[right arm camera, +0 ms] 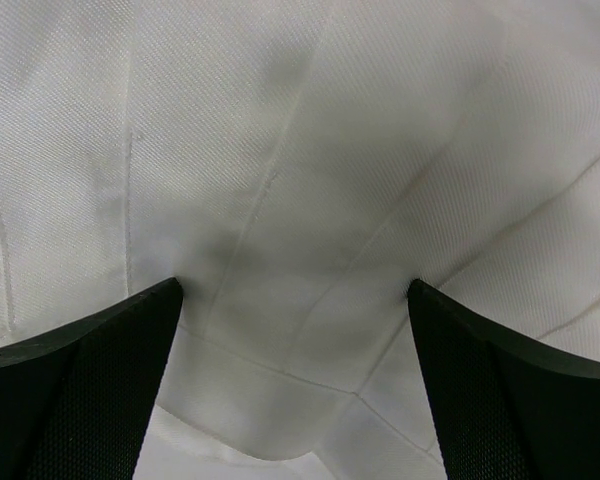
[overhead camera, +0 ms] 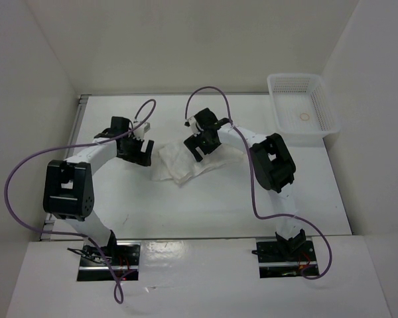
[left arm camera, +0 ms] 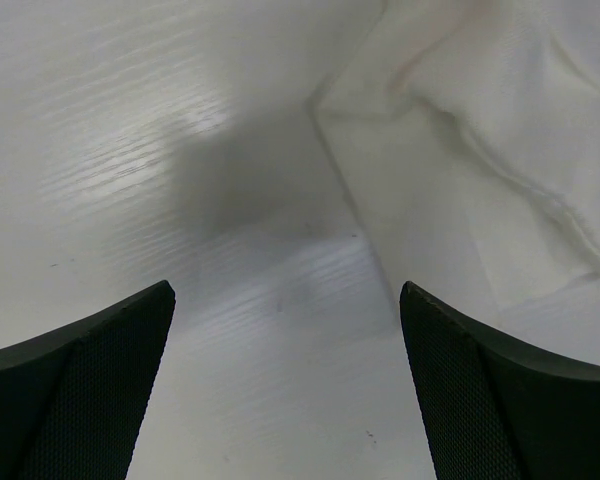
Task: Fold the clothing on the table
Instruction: Fold the skirt
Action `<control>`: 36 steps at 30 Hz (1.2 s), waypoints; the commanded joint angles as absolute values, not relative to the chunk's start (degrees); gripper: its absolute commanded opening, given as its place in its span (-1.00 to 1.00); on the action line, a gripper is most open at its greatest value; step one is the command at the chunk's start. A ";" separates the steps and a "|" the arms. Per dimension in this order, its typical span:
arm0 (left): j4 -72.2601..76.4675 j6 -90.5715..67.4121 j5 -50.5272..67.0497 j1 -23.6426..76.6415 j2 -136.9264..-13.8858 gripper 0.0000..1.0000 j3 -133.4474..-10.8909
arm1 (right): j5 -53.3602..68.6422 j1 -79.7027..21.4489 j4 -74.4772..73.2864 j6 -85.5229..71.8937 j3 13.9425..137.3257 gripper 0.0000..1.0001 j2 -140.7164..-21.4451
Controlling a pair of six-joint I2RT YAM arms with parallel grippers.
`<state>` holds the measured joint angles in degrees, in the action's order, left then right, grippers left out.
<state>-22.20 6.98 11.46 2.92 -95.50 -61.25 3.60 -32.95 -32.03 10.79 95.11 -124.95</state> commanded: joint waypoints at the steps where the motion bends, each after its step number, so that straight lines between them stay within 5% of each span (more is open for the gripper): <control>1: -19.42 4.75 14.67 4.83 -95.45 0.98 -61.61 | 5.44 -32.78 -38.75 12.39 93.25 0.95 -124.89; 15: -8.35 3.86 20.74 6.42 -102.47 0.98 -62.05 | 6.24 -32.78 -40.34 13.45 93.78 0.95 -123.13; 36: -8.26 3.34 10.90 10.99 -103.54 0.98 -64.95 | 4.66 -32.78 -41.40 13.97 94.92 0.95 -121.55</control>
<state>-9.43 4.05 12.51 10.70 -102.76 -62.74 4.69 -32.84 -38.09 13.50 95.11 -123.96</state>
